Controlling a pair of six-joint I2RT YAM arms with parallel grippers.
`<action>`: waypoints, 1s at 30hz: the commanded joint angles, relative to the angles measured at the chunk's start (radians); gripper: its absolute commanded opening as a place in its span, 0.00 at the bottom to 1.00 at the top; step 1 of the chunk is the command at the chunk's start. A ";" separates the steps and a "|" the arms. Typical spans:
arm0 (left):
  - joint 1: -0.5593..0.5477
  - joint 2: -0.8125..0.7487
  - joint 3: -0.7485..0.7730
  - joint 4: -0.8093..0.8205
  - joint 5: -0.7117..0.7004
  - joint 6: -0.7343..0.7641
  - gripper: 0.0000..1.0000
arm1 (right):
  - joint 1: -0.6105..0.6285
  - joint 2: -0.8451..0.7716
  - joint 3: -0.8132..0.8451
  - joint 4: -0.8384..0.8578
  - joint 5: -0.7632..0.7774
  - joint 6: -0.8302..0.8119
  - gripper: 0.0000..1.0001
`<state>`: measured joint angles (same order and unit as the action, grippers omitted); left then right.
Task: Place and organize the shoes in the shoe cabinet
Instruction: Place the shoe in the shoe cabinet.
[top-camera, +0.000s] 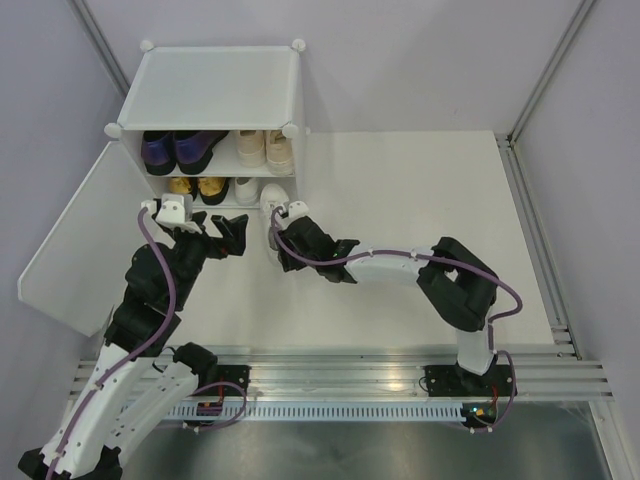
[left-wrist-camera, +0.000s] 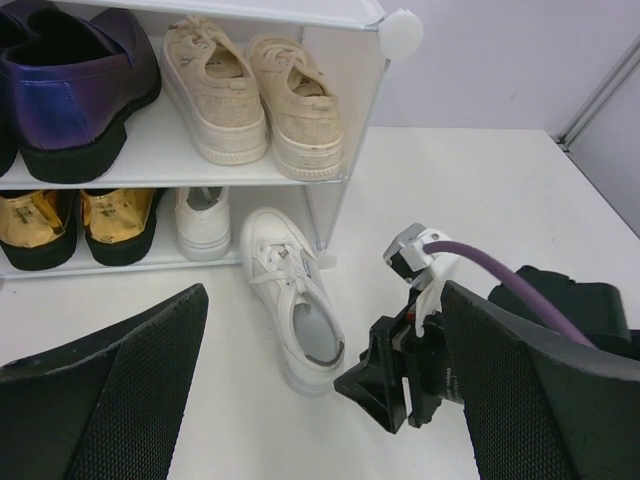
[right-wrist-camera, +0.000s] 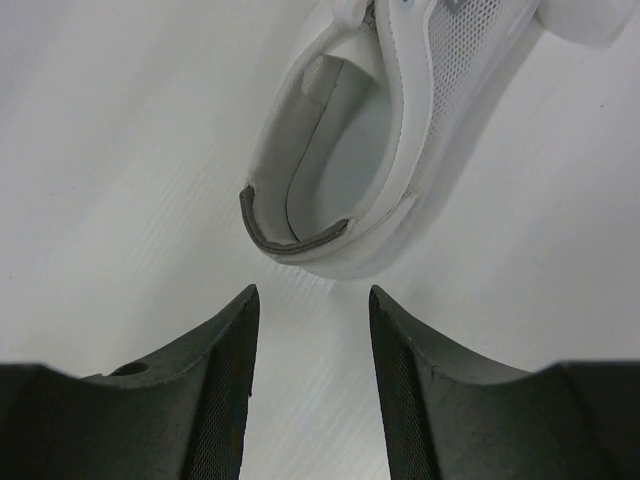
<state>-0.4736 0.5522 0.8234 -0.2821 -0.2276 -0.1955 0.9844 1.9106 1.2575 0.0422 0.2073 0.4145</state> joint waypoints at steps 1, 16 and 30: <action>-0.005 0.014 -0.001 0.026 -0.004 0.030 0.99 | 0.000 0.062 0.040 0.085 -0.016 0.000 0.52; -0.007 0.011 -0.004 0.027 -0.001 0.031 0.99 | -0.016 0.271 0.279 0.108 0.122 0.116 0.45; -0.013 0.006 -0.006 0.027 -0.003 0.033 0.99 | -0.050 0.288 0.358 0.094 0.245 0.159 0.53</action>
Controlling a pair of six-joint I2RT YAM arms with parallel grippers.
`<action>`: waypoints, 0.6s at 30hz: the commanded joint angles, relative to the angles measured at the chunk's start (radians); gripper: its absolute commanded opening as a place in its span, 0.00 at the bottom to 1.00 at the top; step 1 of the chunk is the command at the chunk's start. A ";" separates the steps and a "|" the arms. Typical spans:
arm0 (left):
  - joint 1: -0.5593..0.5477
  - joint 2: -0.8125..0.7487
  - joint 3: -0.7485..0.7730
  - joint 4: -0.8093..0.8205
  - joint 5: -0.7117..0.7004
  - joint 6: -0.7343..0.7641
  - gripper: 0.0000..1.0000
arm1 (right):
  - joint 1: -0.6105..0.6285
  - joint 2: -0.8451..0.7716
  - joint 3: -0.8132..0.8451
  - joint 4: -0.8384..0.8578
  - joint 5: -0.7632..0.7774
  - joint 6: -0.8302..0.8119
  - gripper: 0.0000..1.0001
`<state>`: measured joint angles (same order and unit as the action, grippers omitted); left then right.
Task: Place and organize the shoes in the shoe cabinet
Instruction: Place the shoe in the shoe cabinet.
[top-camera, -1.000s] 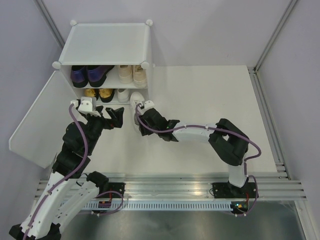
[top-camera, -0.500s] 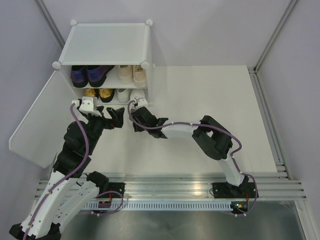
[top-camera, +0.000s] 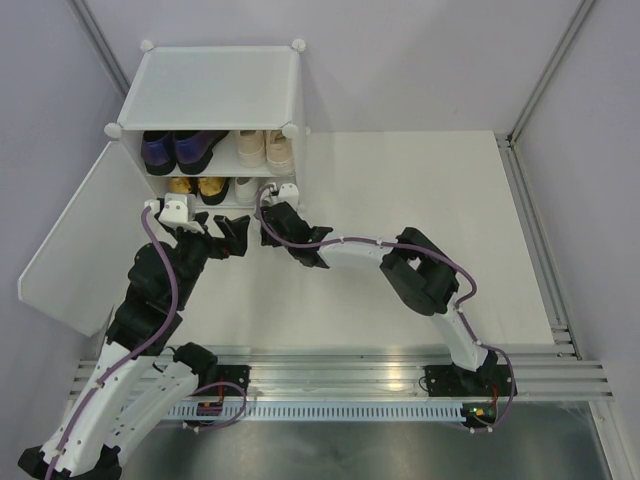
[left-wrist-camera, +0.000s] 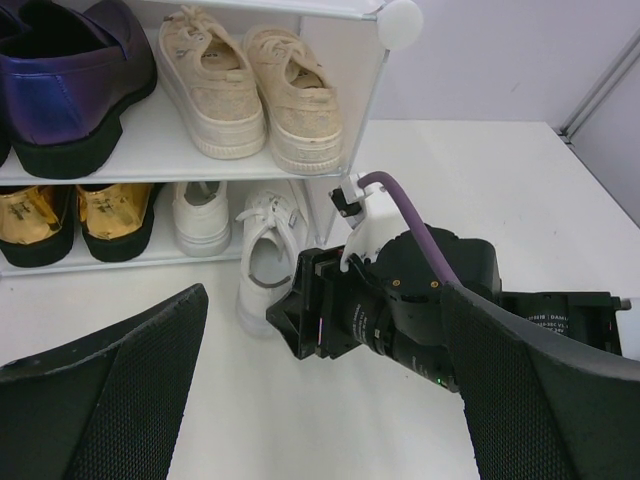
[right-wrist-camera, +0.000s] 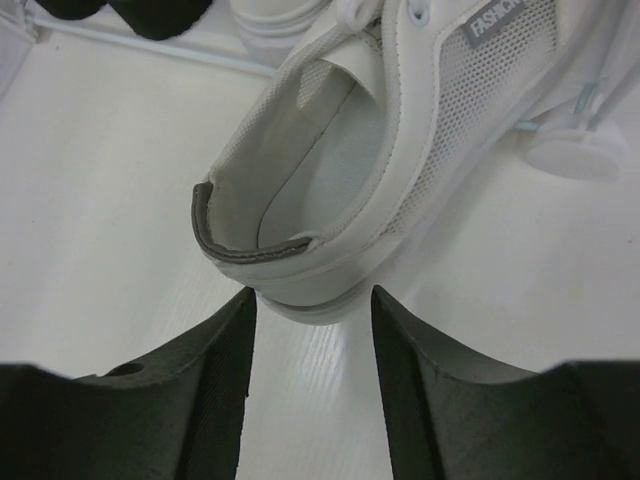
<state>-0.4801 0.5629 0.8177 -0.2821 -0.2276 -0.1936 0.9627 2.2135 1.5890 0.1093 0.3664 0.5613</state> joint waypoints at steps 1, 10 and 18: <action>-0.006 -0.004 0.000 0.027 -0.003 0.031 0.99 | -0.031 -0.018 0.025 0.027 0.085 0.011 0.55; -0.006 -0.004 -0.002 0.029 -0.009 0.034 0.99 | -0.068 0.000 0.069 0.027 0.077 -0.040 0.55; -0.006 -0.001 -0.003 0.031 -0.009 0.034 1.00 | -0.093 0.035 0.123 0.029 0.092 -0.070 0.52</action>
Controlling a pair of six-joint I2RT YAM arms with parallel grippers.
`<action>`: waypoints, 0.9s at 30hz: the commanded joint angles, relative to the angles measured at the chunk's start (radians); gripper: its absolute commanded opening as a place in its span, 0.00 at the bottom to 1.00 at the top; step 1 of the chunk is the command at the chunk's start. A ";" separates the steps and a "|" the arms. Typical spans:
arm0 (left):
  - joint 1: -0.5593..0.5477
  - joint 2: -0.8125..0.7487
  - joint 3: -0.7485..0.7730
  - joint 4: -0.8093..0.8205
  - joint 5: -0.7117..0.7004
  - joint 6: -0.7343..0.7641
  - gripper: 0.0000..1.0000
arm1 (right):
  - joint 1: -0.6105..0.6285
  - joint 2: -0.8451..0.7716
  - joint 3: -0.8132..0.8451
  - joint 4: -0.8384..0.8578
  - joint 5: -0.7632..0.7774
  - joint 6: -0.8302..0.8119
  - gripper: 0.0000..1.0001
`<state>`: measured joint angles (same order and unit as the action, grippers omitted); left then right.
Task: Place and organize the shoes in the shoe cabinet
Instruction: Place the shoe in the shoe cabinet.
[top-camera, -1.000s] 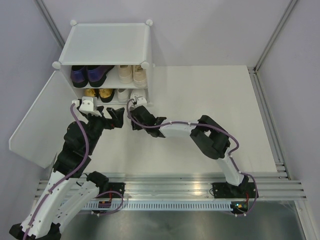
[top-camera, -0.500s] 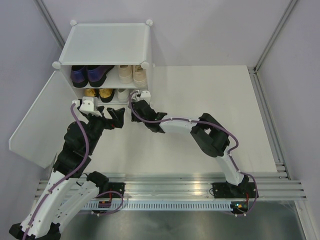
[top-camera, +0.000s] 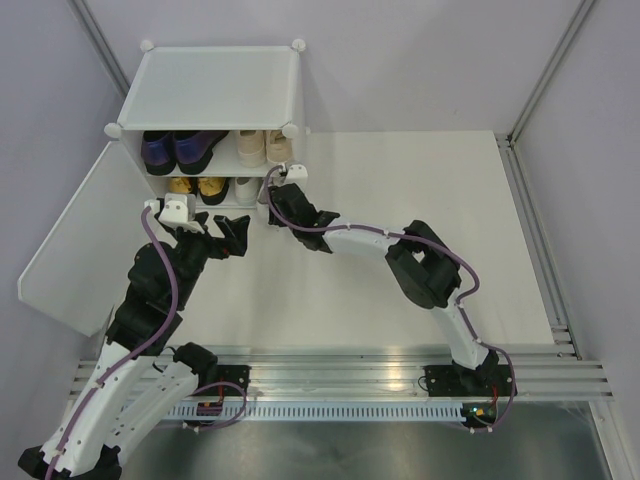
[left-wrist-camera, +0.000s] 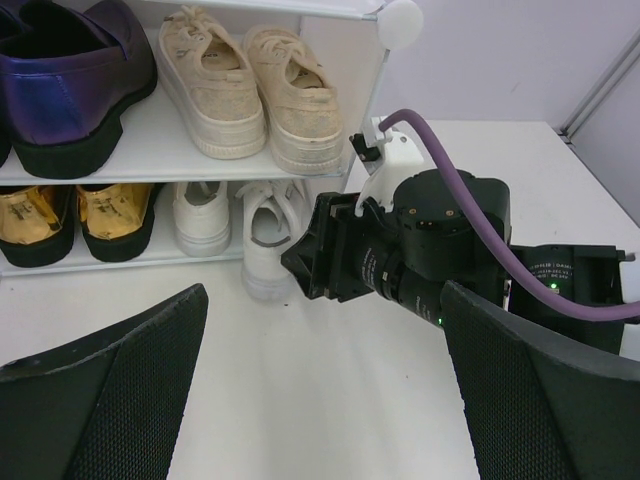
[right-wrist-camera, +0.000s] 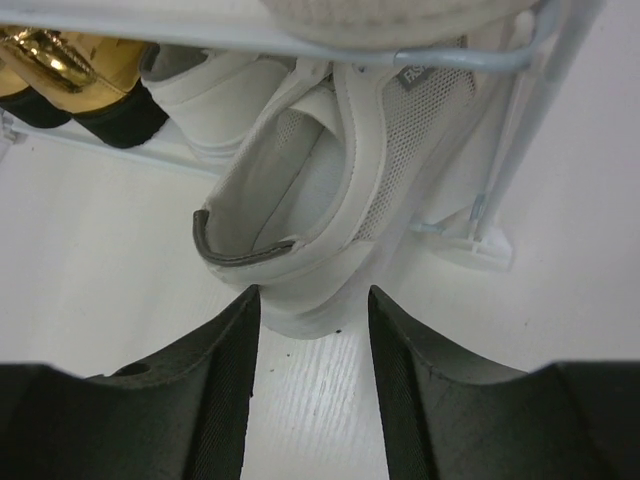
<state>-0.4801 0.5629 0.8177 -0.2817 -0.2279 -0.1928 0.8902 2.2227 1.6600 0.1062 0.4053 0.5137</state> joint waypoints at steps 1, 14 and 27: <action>-0.006 -0.001 -0.003 0.030 -0.008 0.033 0.99 | -0.022 0.029 0.058 0.030 0.052 -0.021 0.50; -0.008 -0.001 -0.003 0.032 0.001 0.035 1.00 | 0.006 -0.075 -0.081 0.102 -0.017 -0.106 0.48; -0.008 -0.006 -0.005 0.033 -0.013 0.033 0.99 | 0.053 -0.121 -0.232 0.259 -0.350 -0.061 0.46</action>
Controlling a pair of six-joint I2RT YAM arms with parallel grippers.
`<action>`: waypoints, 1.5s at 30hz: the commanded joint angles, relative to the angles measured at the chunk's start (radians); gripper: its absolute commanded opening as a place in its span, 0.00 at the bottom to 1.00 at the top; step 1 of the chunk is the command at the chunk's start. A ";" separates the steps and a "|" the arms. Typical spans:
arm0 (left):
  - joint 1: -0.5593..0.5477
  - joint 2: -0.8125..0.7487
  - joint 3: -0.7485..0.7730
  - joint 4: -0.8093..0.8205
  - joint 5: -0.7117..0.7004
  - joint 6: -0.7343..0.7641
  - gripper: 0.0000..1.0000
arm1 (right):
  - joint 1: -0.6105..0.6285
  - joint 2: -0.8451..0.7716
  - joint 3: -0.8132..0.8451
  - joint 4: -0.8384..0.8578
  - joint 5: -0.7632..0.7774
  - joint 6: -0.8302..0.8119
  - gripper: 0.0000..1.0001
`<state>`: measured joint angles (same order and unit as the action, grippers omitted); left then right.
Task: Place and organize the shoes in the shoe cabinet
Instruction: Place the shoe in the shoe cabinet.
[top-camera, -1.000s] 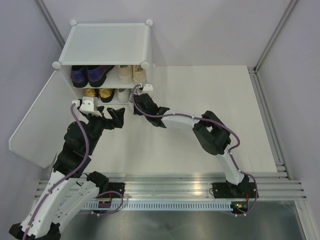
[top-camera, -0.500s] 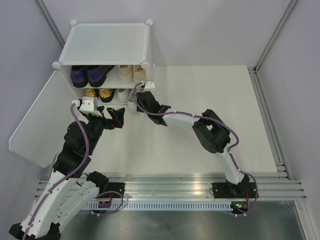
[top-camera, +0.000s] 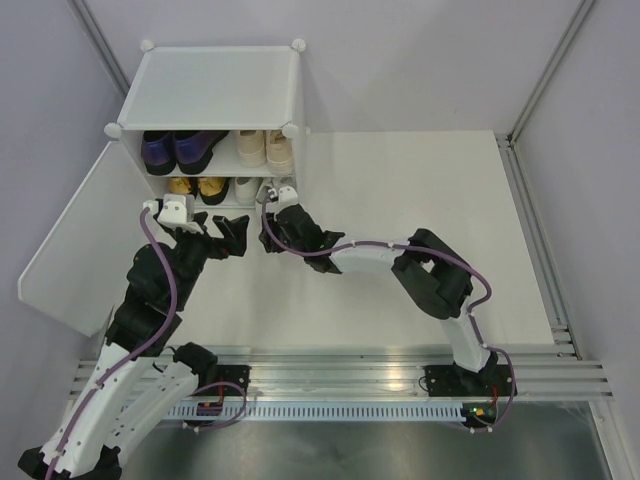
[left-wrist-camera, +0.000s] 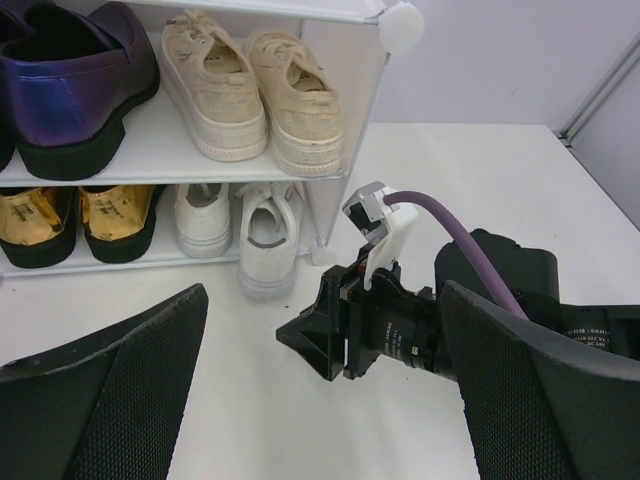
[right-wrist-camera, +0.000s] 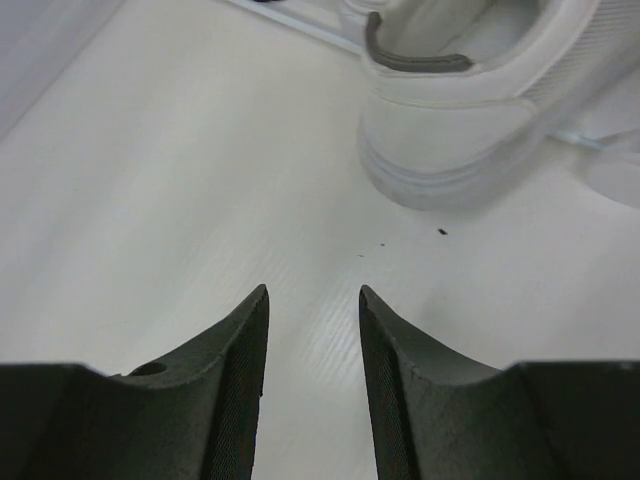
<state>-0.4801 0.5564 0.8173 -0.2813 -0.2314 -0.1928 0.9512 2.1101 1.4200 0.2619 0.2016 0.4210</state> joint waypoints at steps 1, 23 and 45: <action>-0.008 0.000 -0.004 0.033 -0.009 0.033 1.00 | -0.006 0.005 0.034 0.105 -0.165 0.035 0.46; -0.015 0.004 -0.007 0.039 0.000 0.033 1.00 | -0.075 0.244 0.273 0.059 -0.025 -0.162 0.52; -0.015 0.013 -0.009 0.039 -0.017 0.047 0.99 | -0.112 0.180 0.254 0.022 -0.318 -0.229 0.56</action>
<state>-0.4911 0.5686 0.8116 -0.2768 -0.2340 -0.1822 0.8295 2.3768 1.6943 0.2539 -0.0082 0.2218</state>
